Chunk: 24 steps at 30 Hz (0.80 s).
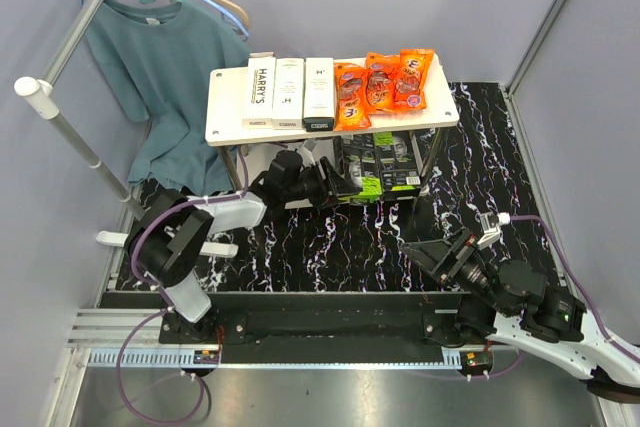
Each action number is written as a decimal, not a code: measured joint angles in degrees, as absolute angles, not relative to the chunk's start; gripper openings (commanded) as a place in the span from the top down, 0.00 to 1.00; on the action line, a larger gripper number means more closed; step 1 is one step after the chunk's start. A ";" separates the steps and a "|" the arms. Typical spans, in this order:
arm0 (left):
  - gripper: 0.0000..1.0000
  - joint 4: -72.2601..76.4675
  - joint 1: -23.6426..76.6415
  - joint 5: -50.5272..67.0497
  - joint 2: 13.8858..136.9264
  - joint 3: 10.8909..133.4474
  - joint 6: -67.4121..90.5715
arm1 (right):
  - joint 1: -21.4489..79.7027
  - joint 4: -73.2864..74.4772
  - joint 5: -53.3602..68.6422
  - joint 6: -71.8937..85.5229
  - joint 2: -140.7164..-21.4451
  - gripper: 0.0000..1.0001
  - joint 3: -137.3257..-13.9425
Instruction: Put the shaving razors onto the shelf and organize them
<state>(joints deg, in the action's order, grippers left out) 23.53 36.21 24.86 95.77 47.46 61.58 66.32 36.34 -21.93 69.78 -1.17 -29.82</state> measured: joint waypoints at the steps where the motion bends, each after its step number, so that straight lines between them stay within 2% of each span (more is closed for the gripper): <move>1: 0.50 23.94 36.21 25.10 96.03 47.48 61.87 | 66.32 36.34 -21.91 69.87 -1.17 0.00 -29.82; 2: 0.48 24.12 36.21 25.30 96.18 47.48 62.13 | 66.32 36.34 -21.91 69.91 -1.17 0.00 -29.82; 3: 0.39 24.12 36.21 25.39 96.20 47.48 62.43 | 66.32 36.34 -21.91 69.93 -1.17 0.00 -29.82; 6: 0.25 24.38 36.21 25.47 96.23 47.48 62.74 | 66.32 36.34 -21.91 69.97 -1.17 0.00 -29.82; 9: 0.15 24.93 36.21 25.47 96.20 47.55 62.17 | 66.32 36.32 -21.91 70.13 -1.17 0.00 -29.82; 14: 0.10 21.43 36.23 24.97 96.09 49.08 60.03 | 66.32 36.32 -21.87 70.19 -1.17 0.00 -29.82; 24: 0.01 -2.59 36.77 17.58 93.73 59.29 47.70 | 66.32 36.25 -21.82 70.39 -1.17 0.00 -29.82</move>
